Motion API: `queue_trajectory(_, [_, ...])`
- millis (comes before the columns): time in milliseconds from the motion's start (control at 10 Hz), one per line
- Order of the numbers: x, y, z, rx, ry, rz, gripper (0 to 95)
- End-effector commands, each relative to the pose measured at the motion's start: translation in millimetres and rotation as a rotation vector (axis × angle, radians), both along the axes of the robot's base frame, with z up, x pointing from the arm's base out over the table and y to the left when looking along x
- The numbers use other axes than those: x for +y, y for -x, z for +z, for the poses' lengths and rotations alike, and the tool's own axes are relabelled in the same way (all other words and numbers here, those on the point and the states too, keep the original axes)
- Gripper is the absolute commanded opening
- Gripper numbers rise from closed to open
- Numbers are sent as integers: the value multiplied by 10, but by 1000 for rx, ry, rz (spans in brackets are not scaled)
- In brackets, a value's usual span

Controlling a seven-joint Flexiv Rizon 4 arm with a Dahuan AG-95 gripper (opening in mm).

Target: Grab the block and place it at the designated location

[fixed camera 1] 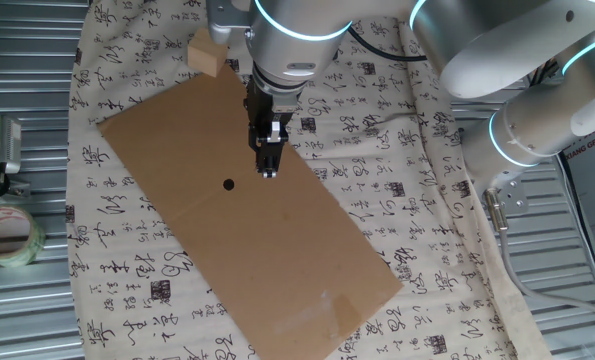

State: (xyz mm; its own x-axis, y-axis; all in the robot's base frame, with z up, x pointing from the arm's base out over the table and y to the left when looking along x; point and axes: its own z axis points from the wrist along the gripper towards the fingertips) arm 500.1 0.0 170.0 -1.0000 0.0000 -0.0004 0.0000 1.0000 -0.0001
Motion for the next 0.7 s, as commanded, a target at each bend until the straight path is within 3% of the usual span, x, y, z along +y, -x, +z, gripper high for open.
queue_trajectory(100, [0,1,0,0,0,0,950])
queue_trajectory(200, [0,1,0,-34,-49,36,0])
queue_trajectory(700, [-2,1,1,-31,-45,37,0])
